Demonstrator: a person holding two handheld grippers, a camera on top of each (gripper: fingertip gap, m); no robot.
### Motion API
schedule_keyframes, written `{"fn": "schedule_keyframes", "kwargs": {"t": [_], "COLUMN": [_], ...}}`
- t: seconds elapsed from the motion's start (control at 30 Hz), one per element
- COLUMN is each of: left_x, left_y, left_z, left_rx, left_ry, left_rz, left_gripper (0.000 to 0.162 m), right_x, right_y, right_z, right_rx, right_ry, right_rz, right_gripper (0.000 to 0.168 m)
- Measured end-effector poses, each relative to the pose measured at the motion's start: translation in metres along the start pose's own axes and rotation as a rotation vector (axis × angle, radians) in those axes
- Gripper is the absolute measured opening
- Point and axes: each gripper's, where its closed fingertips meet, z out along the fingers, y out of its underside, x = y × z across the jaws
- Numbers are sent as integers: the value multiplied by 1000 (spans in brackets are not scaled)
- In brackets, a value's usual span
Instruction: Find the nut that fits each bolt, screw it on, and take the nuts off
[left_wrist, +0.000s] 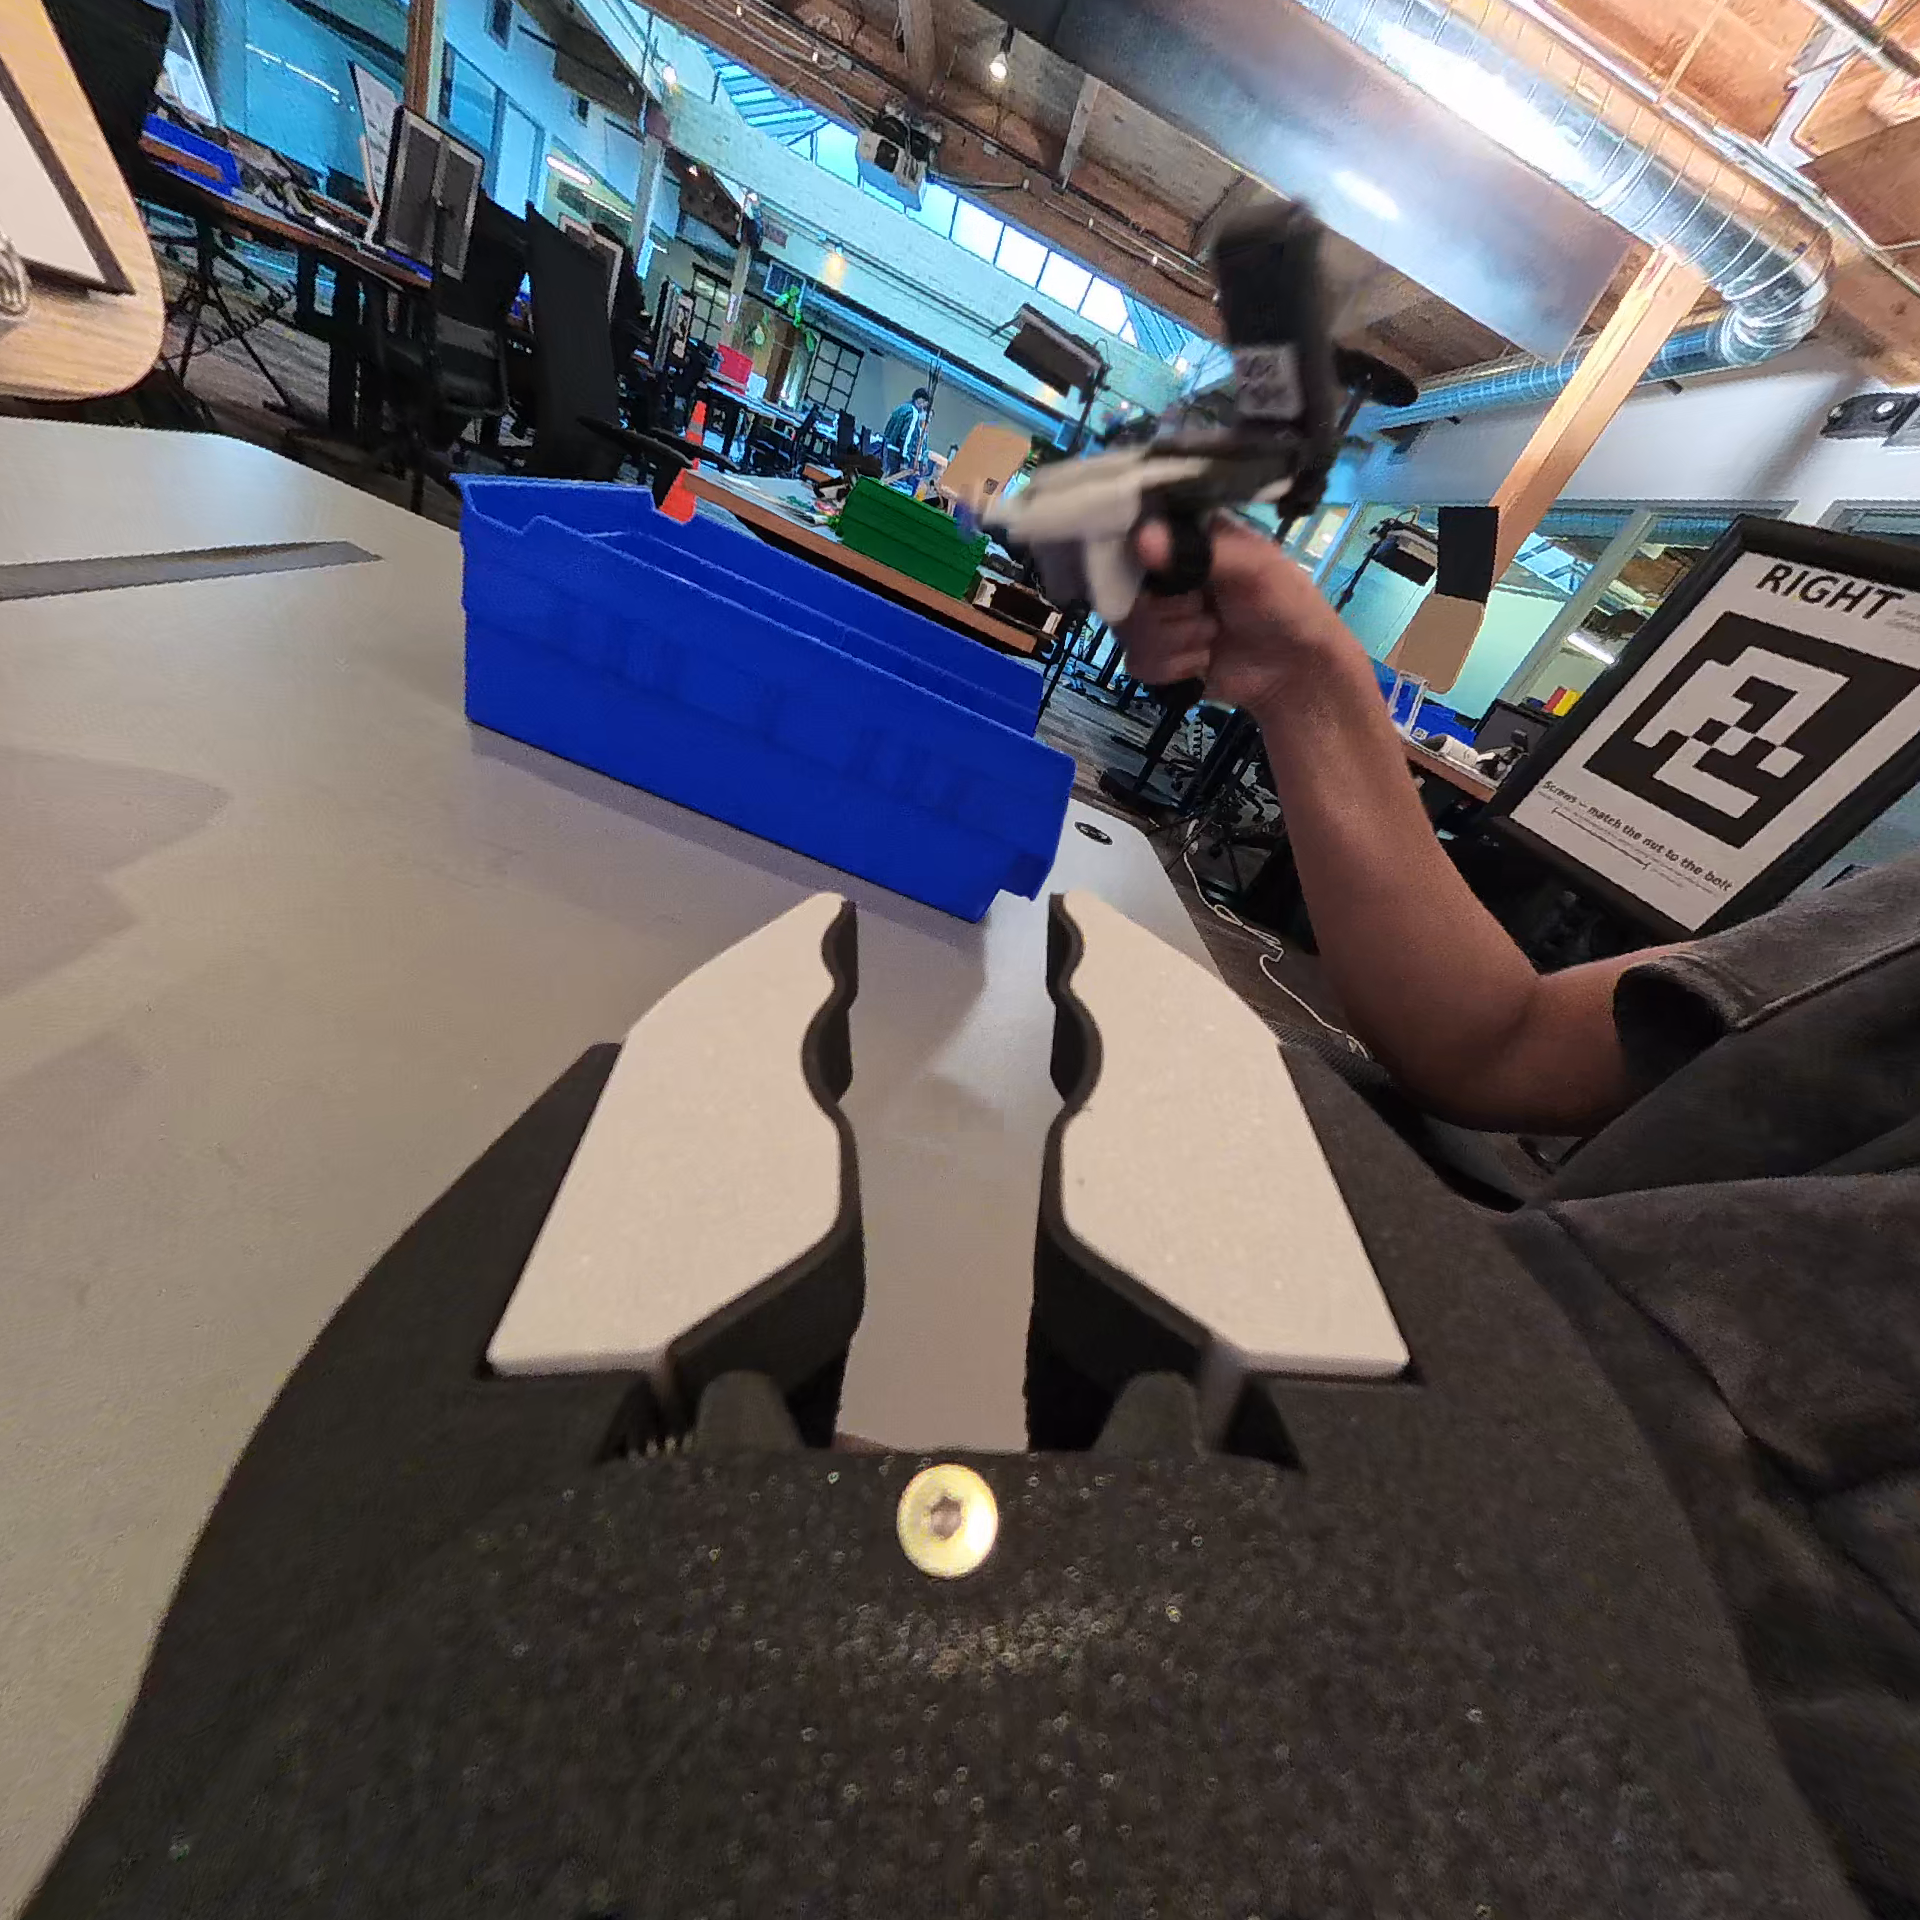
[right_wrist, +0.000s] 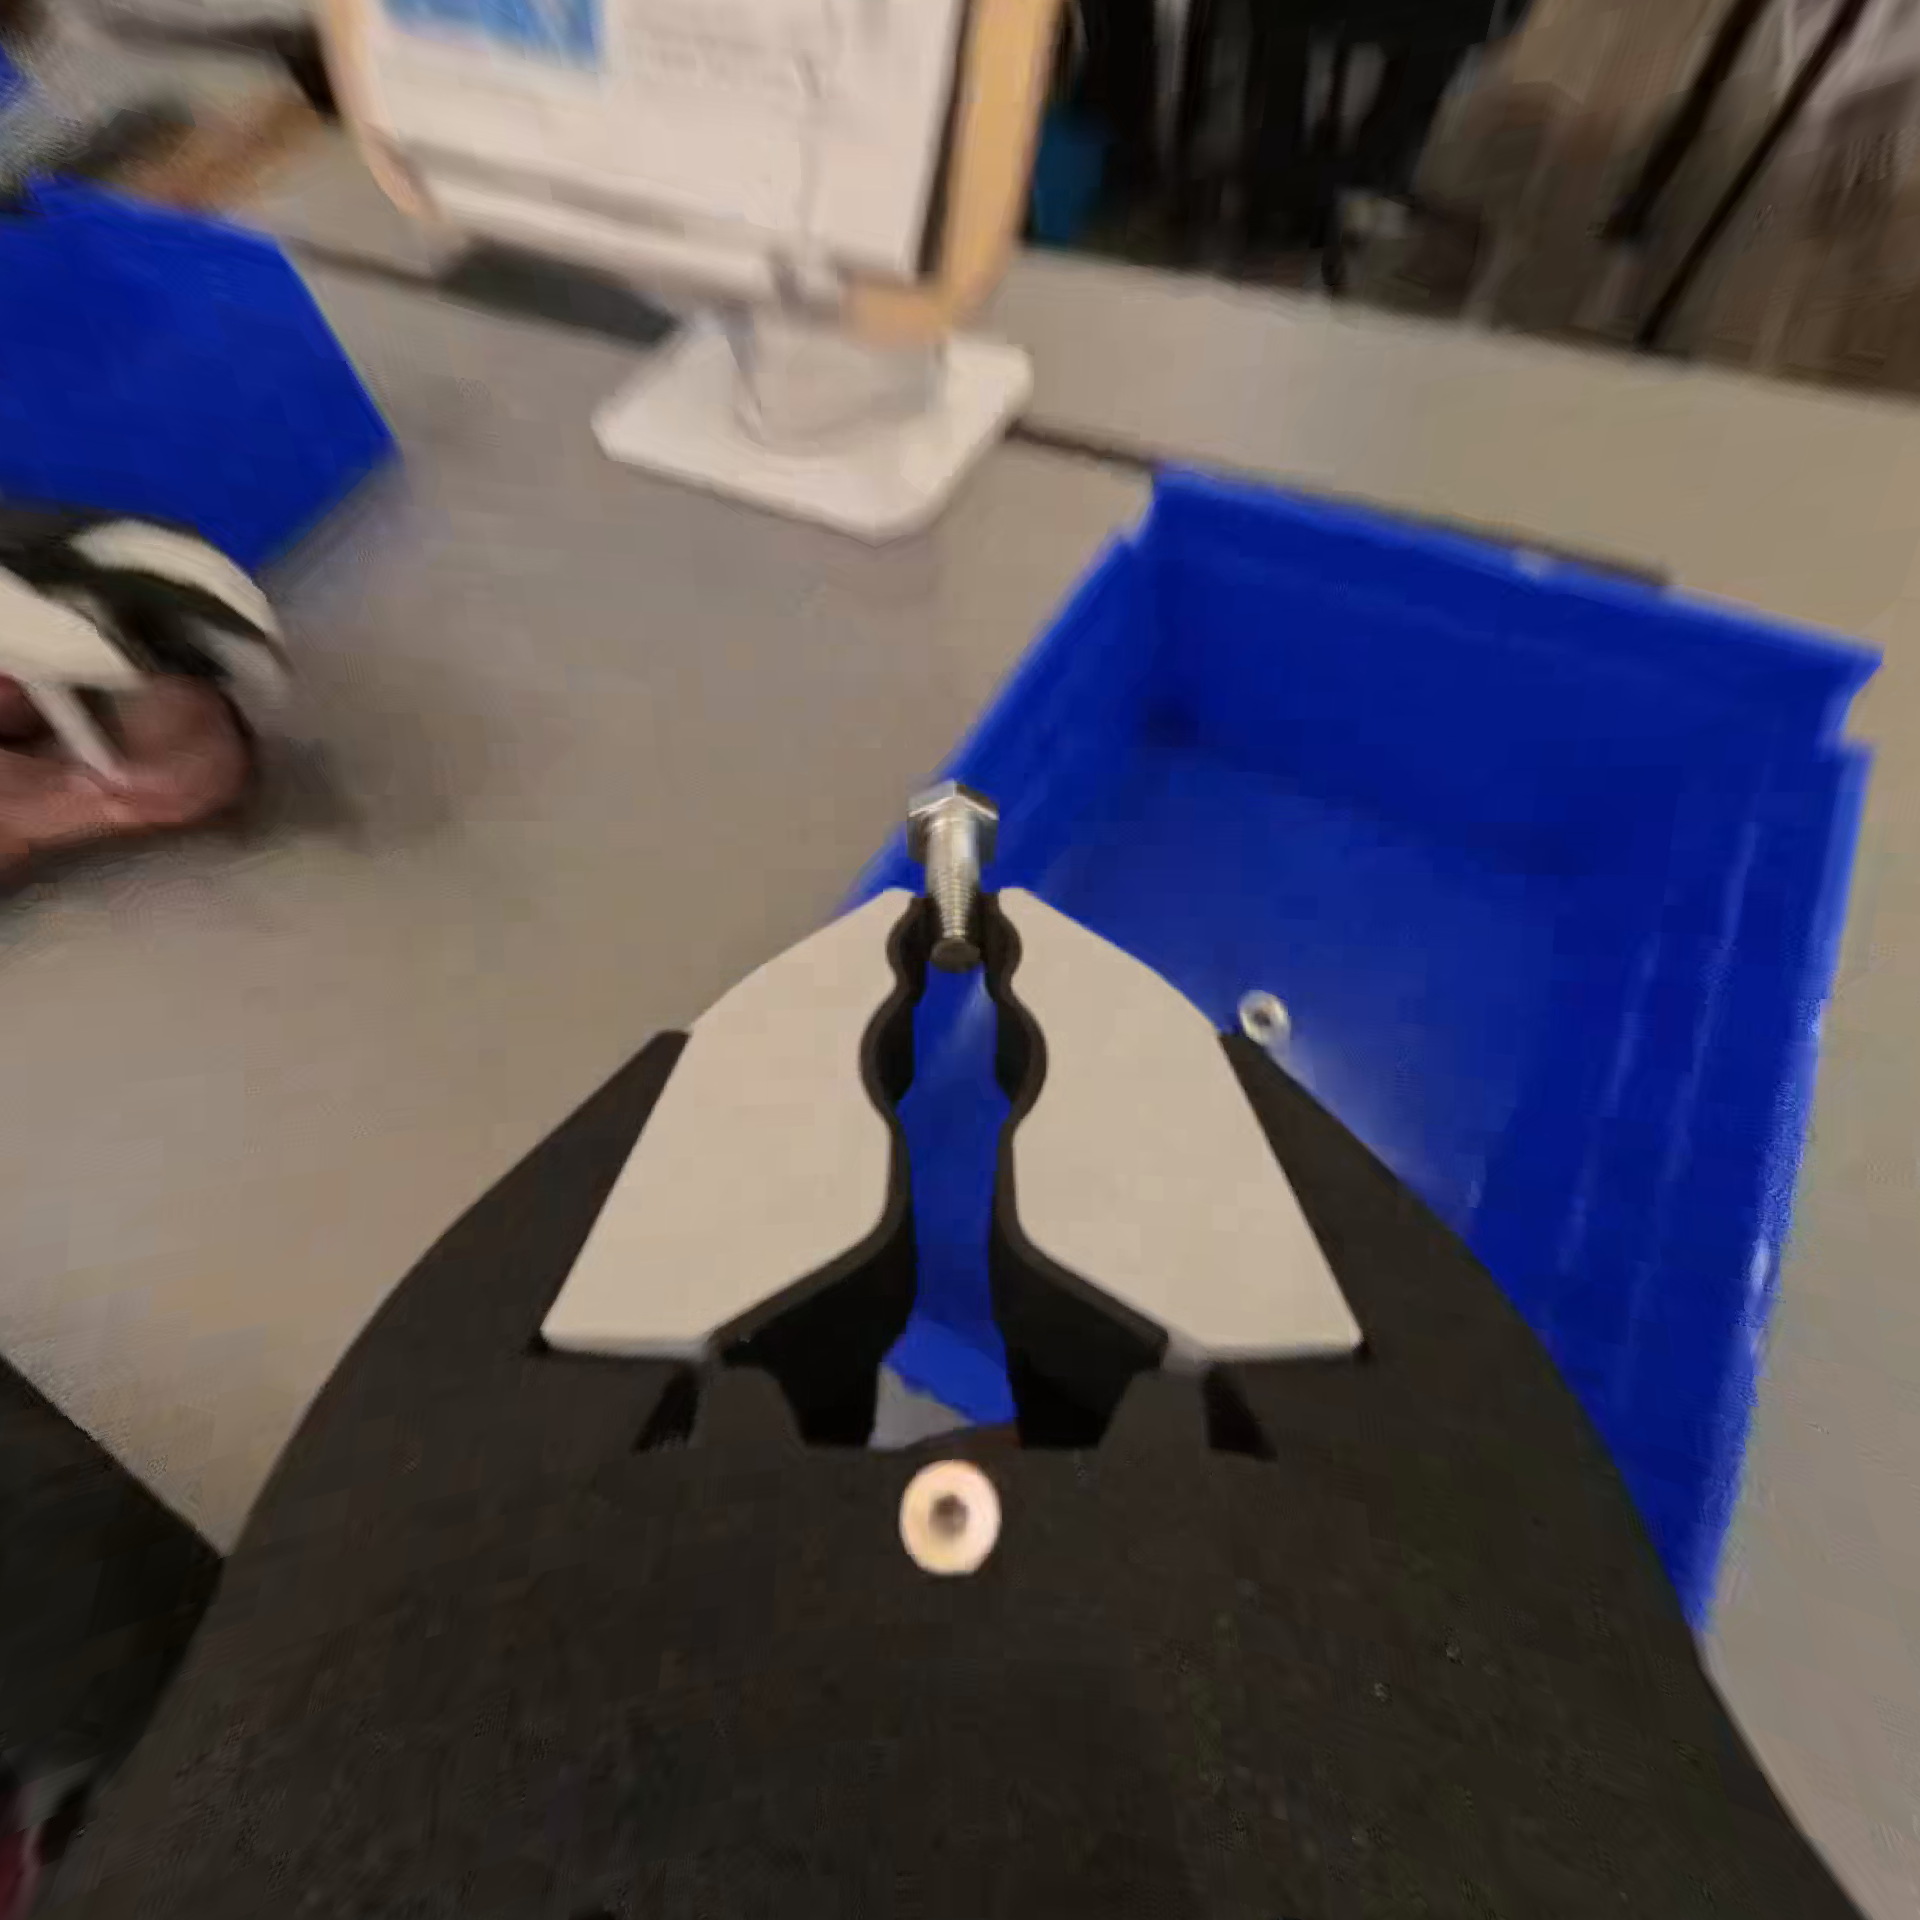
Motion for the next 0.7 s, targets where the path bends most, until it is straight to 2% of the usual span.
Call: {"fn": "schedule_keyframes", "kwargs": {"t": [0.07,0.17,0.3,0.6,0.7], "left_x": [-1,-2,-3,-3,-3], "left_y": [-1,0,1,4,10], "left_z": [0,0,-1,2,5], "left_rx": [10,11,3,-24,-50], "left_ry": [-5,-11,-21,-20,-23], "left_rz": [-6,-10,-8,0,5], "left_gripper": [34,33,32,32,32], "right_x": [23,9,-13,15,17], "right_y": [58,102,111,127,132], "right_z": [17,46,66,56,55], "right_rx": [-250,-403,-470,-701,-769], "right_ry": [47,-109,-231,-29,-31], "right_rz": [-28,-20,-16,-95,-101], "right_gripper": [11,11,11,11,11]}}
